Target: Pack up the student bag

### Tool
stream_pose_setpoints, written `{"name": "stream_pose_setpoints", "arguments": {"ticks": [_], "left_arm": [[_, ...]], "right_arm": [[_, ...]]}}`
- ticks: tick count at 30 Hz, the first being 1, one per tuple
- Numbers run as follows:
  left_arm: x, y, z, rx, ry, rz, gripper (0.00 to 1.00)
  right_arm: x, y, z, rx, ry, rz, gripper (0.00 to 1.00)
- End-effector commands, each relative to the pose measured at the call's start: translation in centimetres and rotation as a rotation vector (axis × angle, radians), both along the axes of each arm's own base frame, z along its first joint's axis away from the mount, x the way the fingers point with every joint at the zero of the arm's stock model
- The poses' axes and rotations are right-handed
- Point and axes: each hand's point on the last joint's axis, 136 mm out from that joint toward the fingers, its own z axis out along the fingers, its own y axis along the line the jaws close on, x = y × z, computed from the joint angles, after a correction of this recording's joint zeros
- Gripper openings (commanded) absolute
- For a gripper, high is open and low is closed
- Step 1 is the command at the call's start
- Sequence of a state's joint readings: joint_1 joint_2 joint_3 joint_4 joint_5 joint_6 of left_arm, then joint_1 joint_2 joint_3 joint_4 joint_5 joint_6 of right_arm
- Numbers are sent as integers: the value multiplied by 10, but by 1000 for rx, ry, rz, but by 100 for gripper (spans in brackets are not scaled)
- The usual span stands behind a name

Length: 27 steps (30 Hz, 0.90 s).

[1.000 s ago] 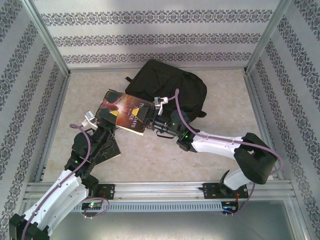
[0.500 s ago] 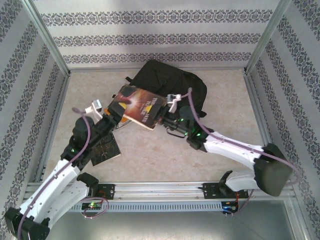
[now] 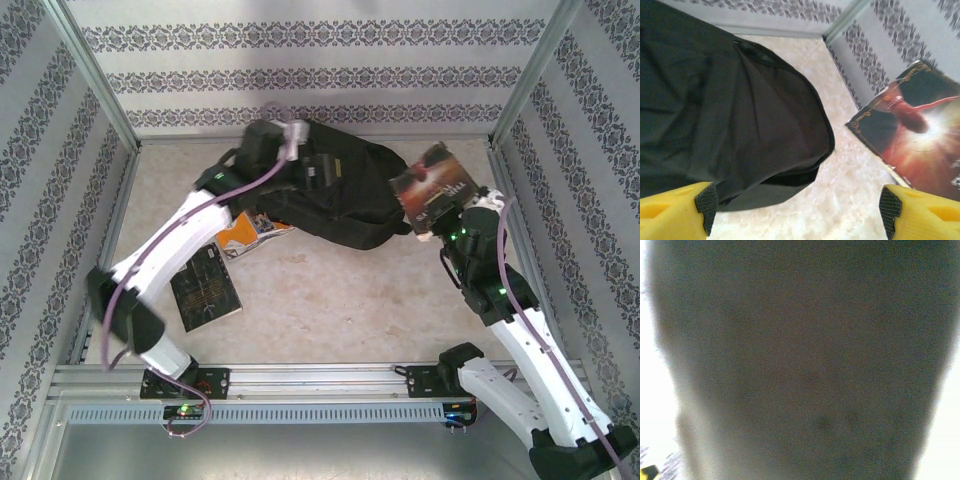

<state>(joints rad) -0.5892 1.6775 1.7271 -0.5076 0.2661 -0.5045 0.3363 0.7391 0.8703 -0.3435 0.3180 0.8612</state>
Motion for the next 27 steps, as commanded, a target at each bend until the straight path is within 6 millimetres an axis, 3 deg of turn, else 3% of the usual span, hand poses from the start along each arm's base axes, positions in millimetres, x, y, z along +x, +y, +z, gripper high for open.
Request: {"name": "stream_pose_setpoints", "arguments": {"ticks": [1, 4, 7, 12, 16, 21, 27], "left_arm": [[-6, -42, -32, 281, -18, -133, 87], [7, -86, -62, 446, -45, -192, 91], [15, -120, -86, 518, -75, -239, 98], [26, -156, -118, 503, -114, -277, 100], [32, -168, -138, 492, -113, -276, 100], [53, -164, -153, 543, -148, -192, 92], [70, -159, -155, 539, -174, -135, 63]], "right_arm": [[-19, -53, 4, -138, 42, -245, 0], [-23, -72, 3, -178, 81, -337, 0], [-16, -72, -2, -167, 139, -328, 0], [-15, -74, -5, -161, 146, -307, 0], [-19, -79, -14, -146, 167, -298, 0], [-16, -72, -28, -44, 171, -237, 0], [-11, -62, -42, 19, 188, -187, 0]]}}
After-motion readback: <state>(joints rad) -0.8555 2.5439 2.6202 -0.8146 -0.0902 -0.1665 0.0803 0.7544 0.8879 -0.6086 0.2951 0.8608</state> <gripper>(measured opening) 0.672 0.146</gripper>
